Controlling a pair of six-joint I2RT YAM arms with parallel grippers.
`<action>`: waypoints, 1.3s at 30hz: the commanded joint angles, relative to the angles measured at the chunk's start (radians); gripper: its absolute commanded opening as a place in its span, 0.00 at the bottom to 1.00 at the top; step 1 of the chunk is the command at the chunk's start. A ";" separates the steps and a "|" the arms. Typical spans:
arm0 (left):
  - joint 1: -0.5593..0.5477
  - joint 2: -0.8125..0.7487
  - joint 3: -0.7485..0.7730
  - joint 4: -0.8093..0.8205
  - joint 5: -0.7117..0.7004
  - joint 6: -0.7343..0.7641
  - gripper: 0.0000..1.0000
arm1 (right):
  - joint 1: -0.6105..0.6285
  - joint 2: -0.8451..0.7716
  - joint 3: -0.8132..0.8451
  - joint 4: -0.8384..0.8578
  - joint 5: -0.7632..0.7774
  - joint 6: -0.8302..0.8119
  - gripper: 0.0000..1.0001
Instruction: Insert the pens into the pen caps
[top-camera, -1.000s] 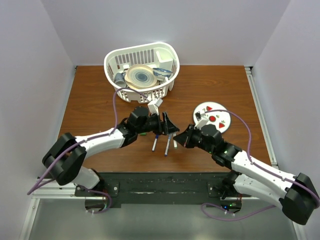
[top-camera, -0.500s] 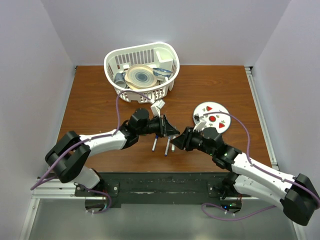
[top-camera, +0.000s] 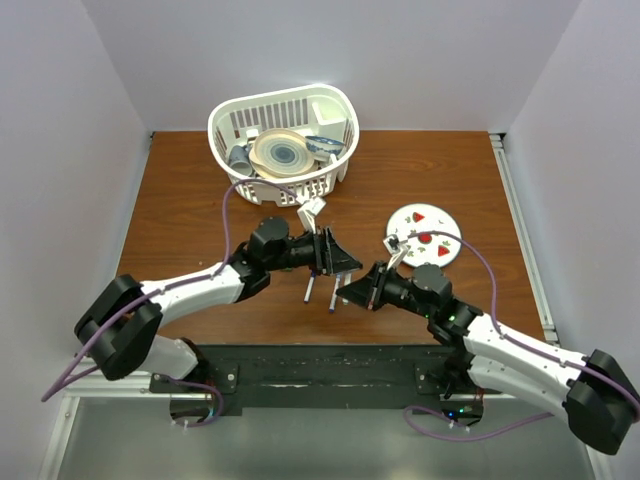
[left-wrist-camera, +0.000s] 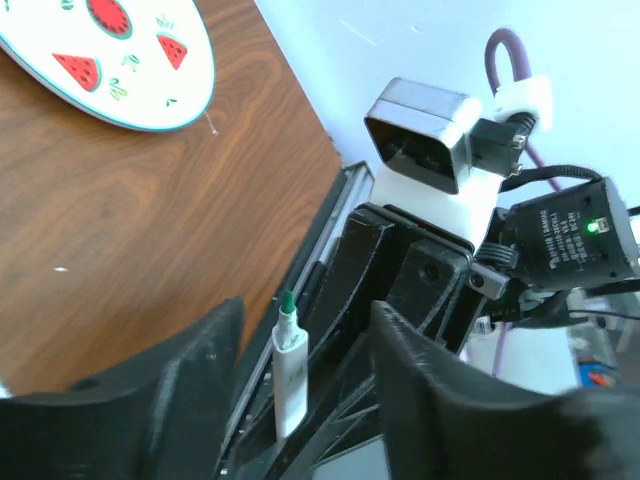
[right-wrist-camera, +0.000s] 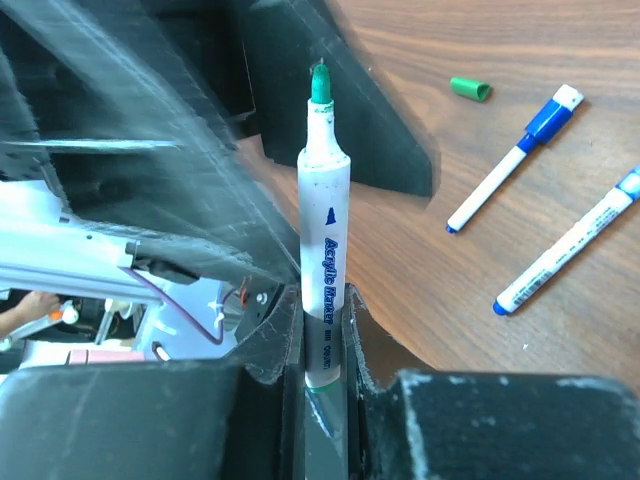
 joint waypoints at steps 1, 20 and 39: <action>0.003 -0.089 0.012 -0.086 -0.125 0.005 0.68 | 0.001 -0.041 -0.015 0.036 0.003 0.012 0.00; 0.321 0.044 0.147 -1.004 -0.588 -0.651 0.49 | 0.001 -0.215 -0.012 -0.169 0.120 -0.025 0.00; 0.322 0.281 0.291 -1.104 -0.510 -0.711 0.51 | 0.001 -0.216 0.011 -0.223 0.156 -0.090 0.00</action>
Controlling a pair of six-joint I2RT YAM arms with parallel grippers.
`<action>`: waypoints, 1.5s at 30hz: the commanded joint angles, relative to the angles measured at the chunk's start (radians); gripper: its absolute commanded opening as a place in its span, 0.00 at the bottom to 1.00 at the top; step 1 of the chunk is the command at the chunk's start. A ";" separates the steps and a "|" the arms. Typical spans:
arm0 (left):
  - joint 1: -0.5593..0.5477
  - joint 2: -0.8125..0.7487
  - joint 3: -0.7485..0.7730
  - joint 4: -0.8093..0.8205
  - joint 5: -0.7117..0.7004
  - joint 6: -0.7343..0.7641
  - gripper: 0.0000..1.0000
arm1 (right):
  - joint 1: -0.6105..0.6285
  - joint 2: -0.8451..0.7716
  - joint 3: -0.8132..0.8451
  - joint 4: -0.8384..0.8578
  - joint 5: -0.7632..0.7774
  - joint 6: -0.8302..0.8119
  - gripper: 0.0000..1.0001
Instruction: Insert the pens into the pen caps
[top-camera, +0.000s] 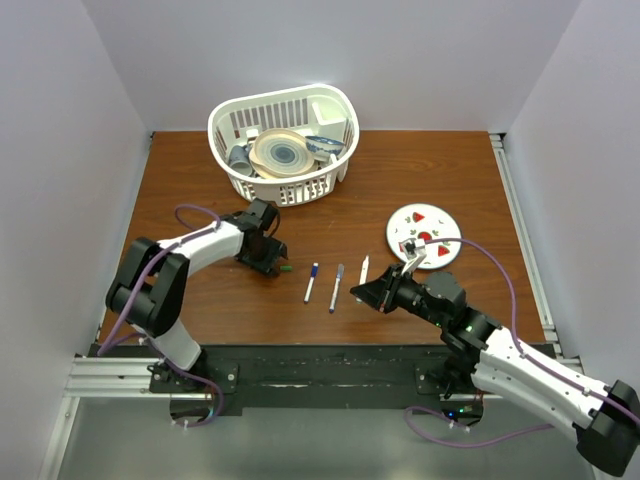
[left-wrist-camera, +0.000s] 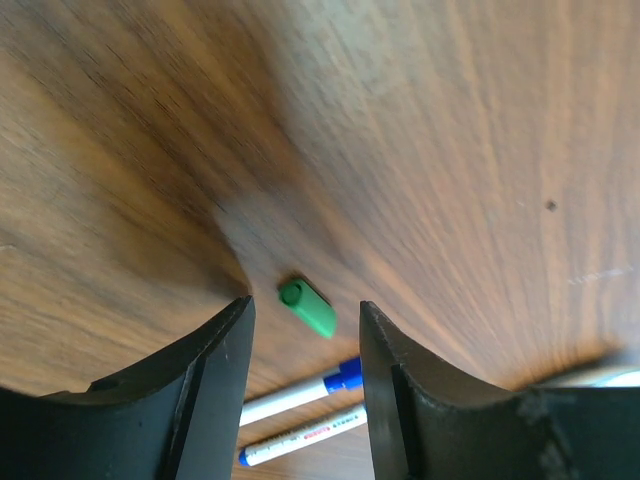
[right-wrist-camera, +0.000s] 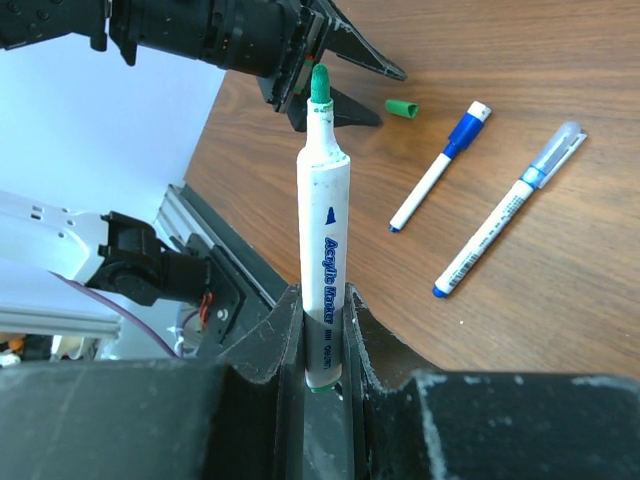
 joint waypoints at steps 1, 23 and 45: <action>0.004 0.031 0.039 -0.025 0.019 -0.034 0.51 | 0.001 0.007 0.021 0.011 0.024 -0.037 0.00; -0.027 0.221 0.155 -0.231 0.028 -0.016 0.27 | 0.003 -0.023 0.038 -0.033 0.046 -0.062 0.00; -0.274 -0.266 -0.087 0.554 0.127 0.561 0.00 | 0.001 0.138 -0.011 0.256 -0.301 -0.025 0.00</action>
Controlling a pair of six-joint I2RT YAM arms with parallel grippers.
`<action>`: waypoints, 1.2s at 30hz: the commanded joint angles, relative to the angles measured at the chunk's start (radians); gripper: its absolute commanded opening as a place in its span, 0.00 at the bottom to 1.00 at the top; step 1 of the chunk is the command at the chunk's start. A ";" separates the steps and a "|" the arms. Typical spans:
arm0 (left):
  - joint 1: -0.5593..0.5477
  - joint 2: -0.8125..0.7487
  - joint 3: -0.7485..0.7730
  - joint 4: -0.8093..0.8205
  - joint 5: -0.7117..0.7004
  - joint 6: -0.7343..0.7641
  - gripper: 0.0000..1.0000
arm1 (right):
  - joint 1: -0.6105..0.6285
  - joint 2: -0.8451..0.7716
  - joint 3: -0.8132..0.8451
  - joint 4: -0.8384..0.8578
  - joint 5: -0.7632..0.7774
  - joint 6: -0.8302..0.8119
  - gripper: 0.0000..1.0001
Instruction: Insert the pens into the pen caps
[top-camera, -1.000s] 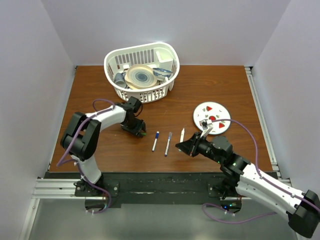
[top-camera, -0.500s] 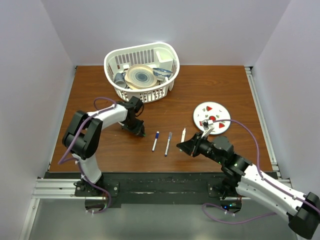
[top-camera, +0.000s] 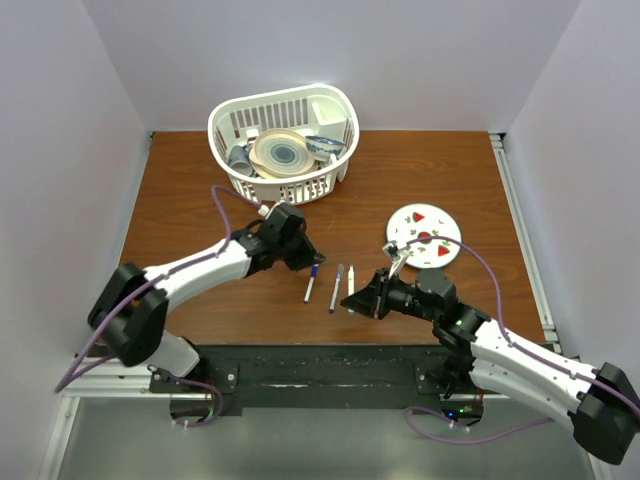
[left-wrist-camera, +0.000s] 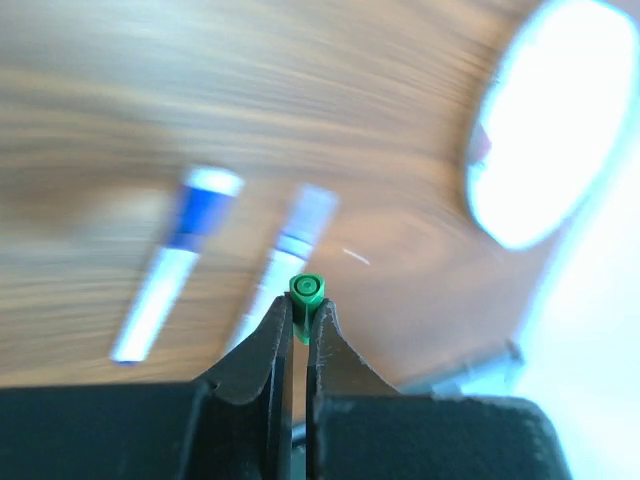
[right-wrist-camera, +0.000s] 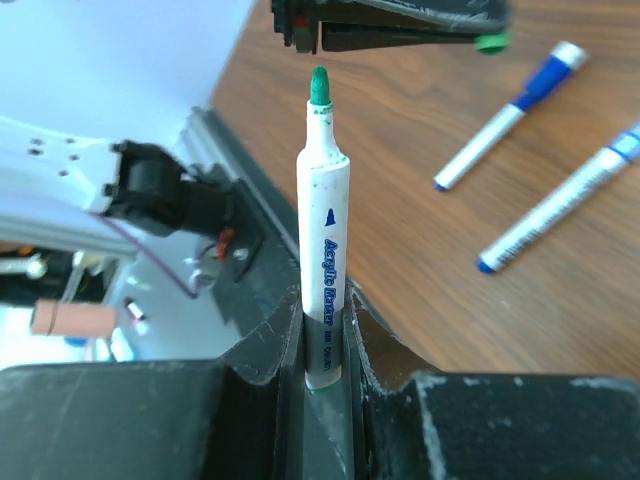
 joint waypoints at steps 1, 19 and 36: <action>-0.034 -0.170 -0.192 0.523 0.135 0.209 0.00 | 0.001 0.024 -0.025 0.225 -0.132 0.018 0.00; -0.036 -0.296 -0.525 1.298 0.419 0.133 0.00 | 0.020 0.073 -0.062 0.319 -0.147 0.030 0.00; -0.042 -0.330 -0.504 1.186 0.398 0.183 0.00 | 0.034 0.061 -0.056 0.311 -0.141 0.032 0.00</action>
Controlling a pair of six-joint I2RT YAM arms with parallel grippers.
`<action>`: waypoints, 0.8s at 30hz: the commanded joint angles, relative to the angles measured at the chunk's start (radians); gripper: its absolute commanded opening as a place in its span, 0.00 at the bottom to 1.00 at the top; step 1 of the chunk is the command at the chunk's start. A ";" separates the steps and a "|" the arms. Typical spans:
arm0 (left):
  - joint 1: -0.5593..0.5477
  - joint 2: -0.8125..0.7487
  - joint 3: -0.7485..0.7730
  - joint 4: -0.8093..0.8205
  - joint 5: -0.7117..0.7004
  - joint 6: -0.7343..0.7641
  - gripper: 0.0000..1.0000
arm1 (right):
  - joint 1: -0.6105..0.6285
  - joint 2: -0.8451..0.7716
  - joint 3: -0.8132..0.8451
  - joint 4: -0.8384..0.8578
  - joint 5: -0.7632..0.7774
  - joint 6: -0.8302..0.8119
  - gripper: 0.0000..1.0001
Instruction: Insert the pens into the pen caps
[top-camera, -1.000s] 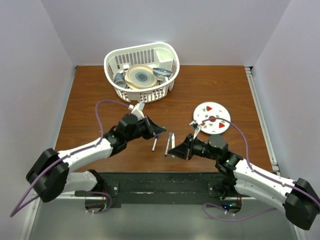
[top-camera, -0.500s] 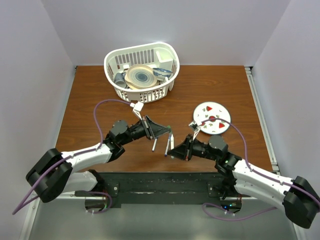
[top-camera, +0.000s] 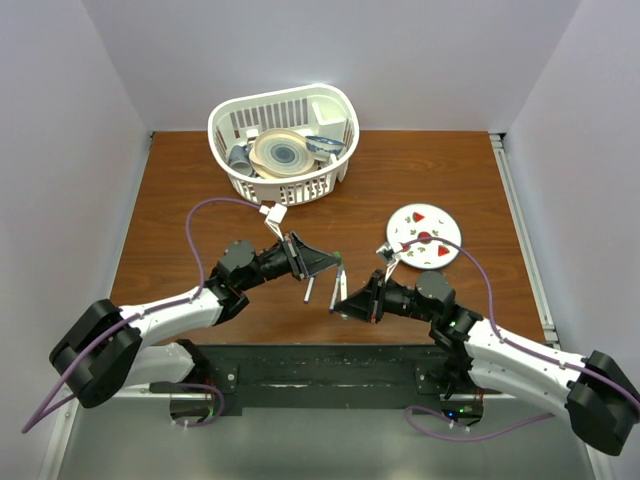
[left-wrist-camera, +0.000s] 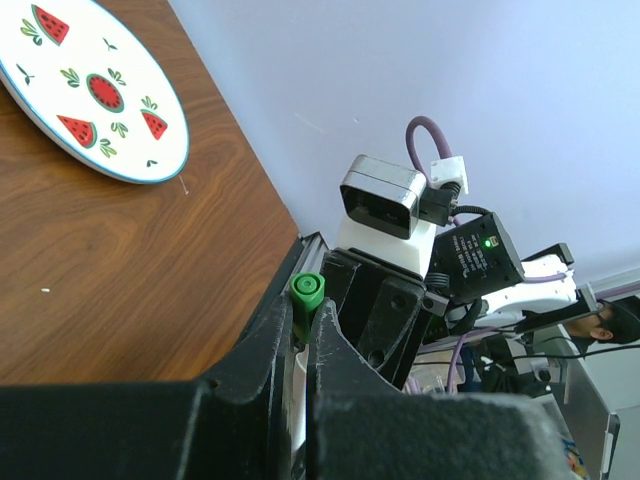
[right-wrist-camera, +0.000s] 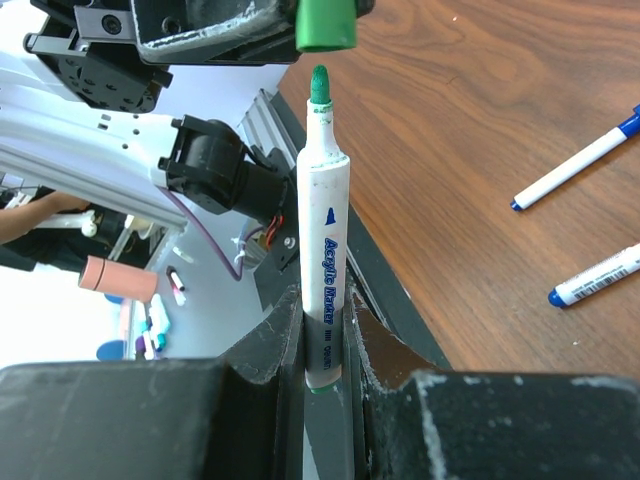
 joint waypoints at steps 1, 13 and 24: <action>-0.006 -0.015 0.020 0.017 0.006 0.038 0.00 | 0.005 -0.016 -0.001 0.040 -0.016 0.004 0.00; -0.045 0.005 0.037 0.035 0.020 0.037 0.00 | 0.008 -0.021 -0.002 0.032 -0.013 0.005 0.00; -0.091 -0.011 -0.005 -0.032 0.127 0.116 0.00 | 0.008 -0.148 0.025 -0.126 0.065 -0.050 0.00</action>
